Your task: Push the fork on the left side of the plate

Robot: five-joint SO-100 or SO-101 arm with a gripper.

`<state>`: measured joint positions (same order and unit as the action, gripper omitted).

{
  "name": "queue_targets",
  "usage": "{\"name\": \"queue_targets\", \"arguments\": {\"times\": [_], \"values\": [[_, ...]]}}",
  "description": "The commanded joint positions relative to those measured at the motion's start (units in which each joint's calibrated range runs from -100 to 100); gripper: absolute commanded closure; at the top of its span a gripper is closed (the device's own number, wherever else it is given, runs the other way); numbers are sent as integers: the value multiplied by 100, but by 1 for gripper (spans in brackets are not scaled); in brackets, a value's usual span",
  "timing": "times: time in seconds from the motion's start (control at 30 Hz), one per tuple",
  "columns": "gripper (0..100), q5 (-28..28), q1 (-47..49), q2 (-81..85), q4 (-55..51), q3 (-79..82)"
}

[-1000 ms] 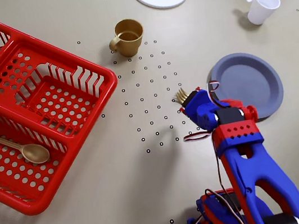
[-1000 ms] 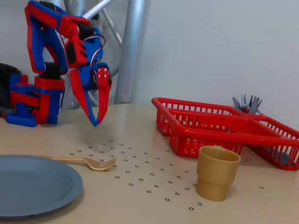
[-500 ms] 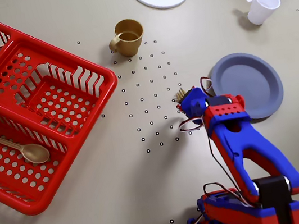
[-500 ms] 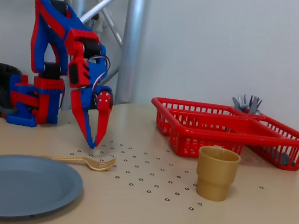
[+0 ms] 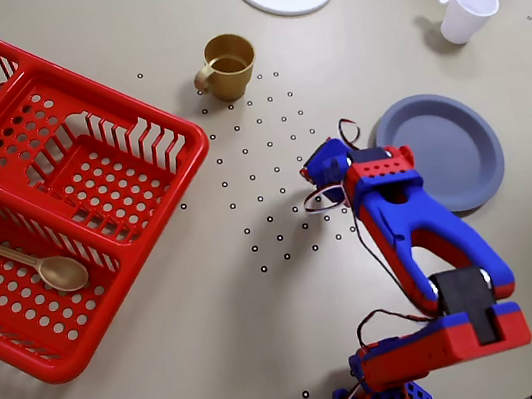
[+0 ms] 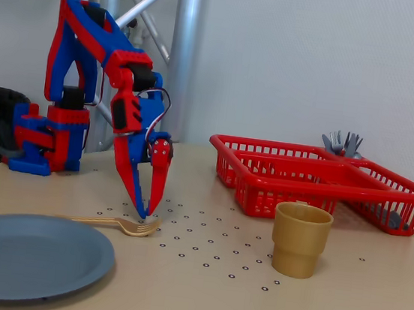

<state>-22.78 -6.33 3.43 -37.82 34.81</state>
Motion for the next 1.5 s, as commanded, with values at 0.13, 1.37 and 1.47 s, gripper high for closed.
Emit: {"name": "queue_targets", "arguments": {"times": [0.13, 1.37, 1.47], "values": [[100, 24, 116, -56, 84, -553], [100, -44, -566, -1062, 19, -2248], [100, -59, -667, -1188, 3, -2520]]}}
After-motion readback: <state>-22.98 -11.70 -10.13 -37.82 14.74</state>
